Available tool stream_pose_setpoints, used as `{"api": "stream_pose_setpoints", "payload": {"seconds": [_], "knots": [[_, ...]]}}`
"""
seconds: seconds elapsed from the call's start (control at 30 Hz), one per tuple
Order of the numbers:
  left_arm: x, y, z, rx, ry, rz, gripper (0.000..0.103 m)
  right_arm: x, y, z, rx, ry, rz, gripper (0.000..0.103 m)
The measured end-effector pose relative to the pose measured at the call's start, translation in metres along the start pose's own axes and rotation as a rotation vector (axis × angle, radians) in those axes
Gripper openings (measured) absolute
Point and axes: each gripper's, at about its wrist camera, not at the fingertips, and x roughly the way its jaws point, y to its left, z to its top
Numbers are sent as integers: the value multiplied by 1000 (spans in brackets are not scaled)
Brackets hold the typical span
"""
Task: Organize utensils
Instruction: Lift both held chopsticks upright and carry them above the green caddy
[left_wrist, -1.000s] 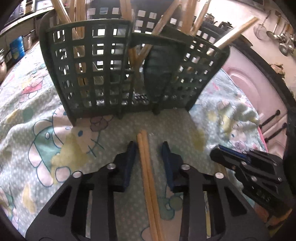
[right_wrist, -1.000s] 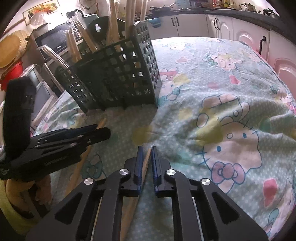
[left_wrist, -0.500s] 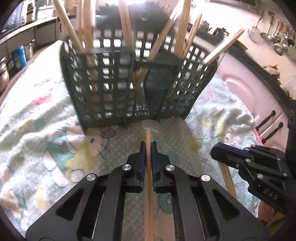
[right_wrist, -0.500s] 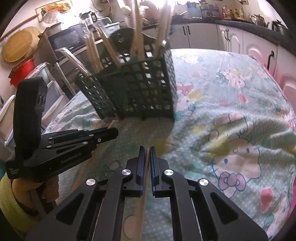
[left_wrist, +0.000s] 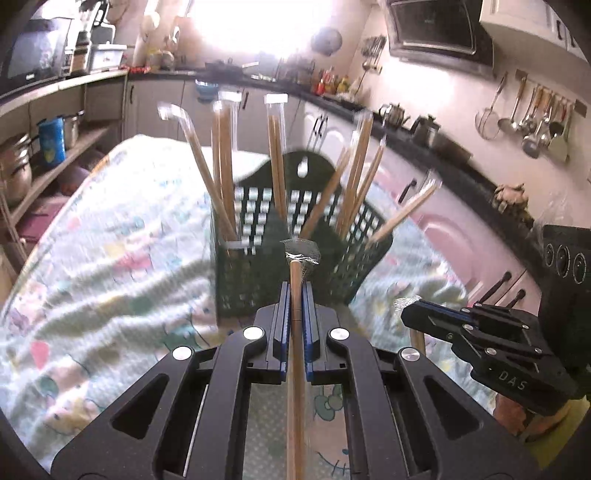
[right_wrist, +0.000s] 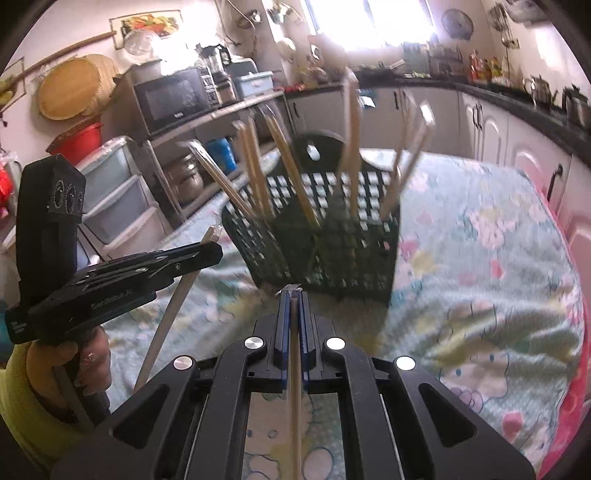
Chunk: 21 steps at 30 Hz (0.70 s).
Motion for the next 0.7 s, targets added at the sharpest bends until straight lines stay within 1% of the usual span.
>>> {"api": "stream_pose_setpoints", "payload": {"seconds": [0.17,0.5,0.6,0.7], "knots": [[-14,-3,22,13,-63,3,1,-14,13,24,-21,-65,8,5],[-27,-4,74,7,-163,-25,1,-42,24,81,-52,-205,8,5],[-28,-7,89,8,-190,-28,1,-50,26,96,-63,-247,2,5],[-30,-11,108,12,-238,-19,1,-55,26,111,-76,-288,-17,5]]}}
